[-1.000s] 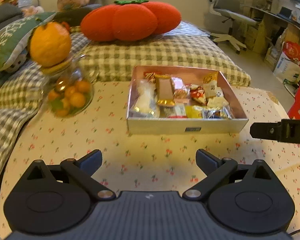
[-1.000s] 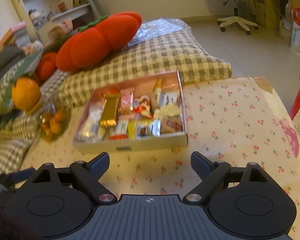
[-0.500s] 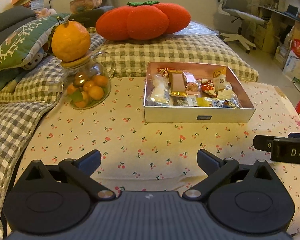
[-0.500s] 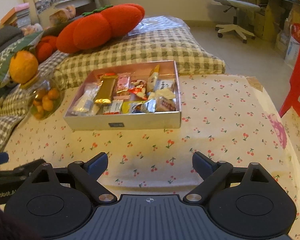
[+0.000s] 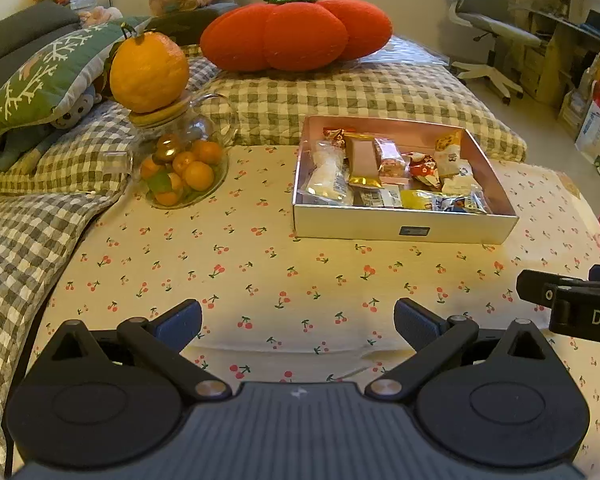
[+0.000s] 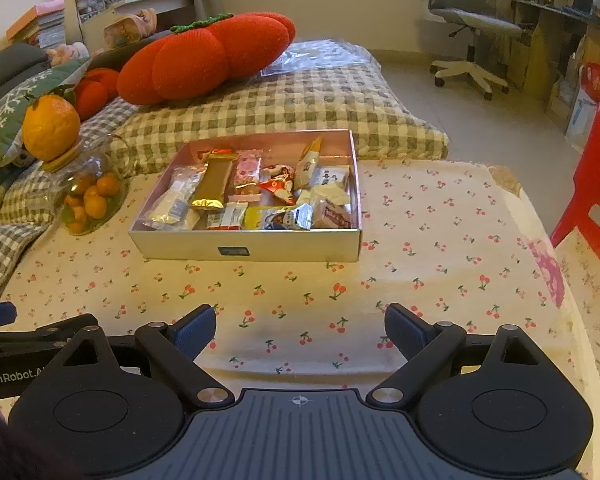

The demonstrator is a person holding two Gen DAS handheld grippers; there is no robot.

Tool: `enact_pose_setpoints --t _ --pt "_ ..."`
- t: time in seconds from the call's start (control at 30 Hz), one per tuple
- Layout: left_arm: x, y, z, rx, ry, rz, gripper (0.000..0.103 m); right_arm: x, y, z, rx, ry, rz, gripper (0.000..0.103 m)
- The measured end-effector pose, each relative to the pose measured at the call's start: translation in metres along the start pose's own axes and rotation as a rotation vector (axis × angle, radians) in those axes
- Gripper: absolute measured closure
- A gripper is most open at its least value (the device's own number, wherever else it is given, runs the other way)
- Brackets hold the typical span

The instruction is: Organize snacks

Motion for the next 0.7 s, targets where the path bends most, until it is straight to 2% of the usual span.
enact_pose_setpoints --t 0.7 --pt "-0.0032 0.0014 -0.0006 0.018 0.004 -0.017 0.000 -0.0004 -0.0040 0.0020 -0.010 -0.006 -0.006 0.010"
Point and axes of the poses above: each gripper's, at about its wrist camera, not at the fingertips, and x roughly the way its jaws point, y to its right, z to its underside, the point moved 9 cm from there along x, roughly the way its jaws point, and after that the axes turned 4 degrees about y, right-handed, at the moved point
